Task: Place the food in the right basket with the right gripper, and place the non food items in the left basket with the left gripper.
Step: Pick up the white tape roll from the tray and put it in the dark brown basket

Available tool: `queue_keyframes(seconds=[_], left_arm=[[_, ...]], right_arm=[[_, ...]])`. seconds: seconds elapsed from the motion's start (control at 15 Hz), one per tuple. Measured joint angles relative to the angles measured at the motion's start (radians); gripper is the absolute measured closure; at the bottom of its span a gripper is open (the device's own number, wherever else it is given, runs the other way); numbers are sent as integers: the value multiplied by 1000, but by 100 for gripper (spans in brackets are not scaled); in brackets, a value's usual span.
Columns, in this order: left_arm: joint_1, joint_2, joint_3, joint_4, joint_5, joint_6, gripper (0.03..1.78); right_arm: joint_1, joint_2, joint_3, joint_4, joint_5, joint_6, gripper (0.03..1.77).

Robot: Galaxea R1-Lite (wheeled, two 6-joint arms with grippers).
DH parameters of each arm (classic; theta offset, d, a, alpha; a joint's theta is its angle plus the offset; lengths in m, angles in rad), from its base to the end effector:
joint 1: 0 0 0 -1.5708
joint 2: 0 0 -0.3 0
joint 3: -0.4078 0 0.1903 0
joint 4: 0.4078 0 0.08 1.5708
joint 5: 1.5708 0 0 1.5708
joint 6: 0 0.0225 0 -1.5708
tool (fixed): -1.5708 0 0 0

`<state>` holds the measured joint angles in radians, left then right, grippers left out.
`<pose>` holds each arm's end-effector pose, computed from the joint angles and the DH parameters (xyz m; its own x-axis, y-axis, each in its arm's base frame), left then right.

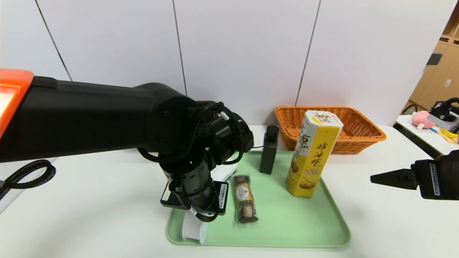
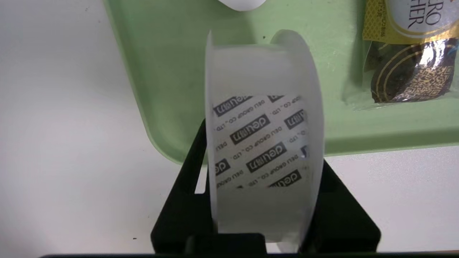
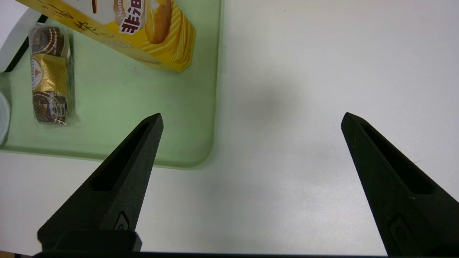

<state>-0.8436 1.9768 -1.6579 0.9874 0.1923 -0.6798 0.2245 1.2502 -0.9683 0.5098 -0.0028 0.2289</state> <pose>0.2257 -0.2472 0.1940 0.3134 -0.0646 -0.9474 0.1411 0.9898 -0.0209 0.1621 0.0370 0.2357 0.6856 0.1537 -0.7115 -0.0575 0.9858 0.1575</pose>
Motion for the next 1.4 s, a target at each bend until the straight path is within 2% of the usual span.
queue_keyframes(seconds=[0.4,0.6,0.8,1.07,1.2,1.4], left_arm=[[-27,-98,-13,0,-2,25,123],[-19,-196,-114,-4,4,80,123],[92,-256,-251,-15,19,170,123],[325,-252,-309,-115,74,312,123],[425,-209,-313,-190,82,325,123],[521,-123,-314,-249,83,323,123]], right_arm=[[1,-25,29,-1,2,1,9],[0,-35,39,-7,3,6,9],[0,-37,41,-8,7,9,9],[-1,-34,43,-7,7,12,9],[-1,-34,47,-7,7,15,9],[-1,-32,51,-7,6,22,9]])
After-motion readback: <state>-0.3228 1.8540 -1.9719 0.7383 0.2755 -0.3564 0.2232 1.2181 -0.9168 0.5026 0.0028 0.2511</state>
